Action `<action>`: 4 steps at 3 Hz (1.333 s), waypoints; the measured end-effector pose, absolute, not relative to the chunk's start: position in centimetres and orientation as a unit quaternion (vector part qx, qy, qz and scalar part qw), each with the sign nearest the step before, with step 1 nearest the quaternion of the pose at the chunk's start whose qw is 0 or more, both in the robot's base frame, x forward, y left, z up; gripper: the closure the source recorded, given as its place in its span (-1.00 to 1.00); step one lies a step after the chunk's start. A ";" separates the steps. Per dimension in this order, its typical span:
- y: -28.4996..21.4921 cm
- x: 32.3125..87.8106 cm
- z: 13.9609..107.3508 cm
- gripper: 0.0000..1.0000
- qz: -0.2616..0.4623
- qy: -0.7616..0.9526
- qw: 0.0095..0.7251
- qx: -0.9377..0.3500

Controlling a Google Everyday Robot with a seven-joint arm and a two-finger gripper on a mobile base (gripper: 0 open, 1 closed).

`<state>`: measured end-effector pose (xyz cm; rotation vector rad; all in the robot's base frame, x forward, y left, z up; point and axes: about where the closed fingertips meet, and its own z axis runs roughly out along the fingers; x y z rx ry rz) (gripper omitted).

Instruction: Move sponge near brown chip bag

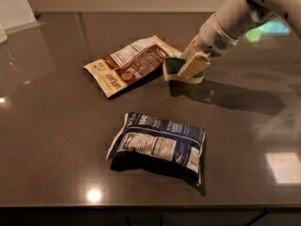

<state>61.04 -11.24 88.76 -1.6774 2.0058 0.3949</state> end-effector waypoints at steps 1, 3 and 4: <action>-10.4 63.0 88.4 1.00 0.140 0.750 0.257 -0.594; -10.3 66.3 87.9 0.26 0.125 0.789 0.280 -0.532; -10.7 67.0 87.5 -0.20 0.128 0.803 0.288 -0.506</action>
Offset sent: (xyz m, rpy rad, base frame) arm 0.0638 0.0065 -0.0065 0.0356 -0.0392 -0.2599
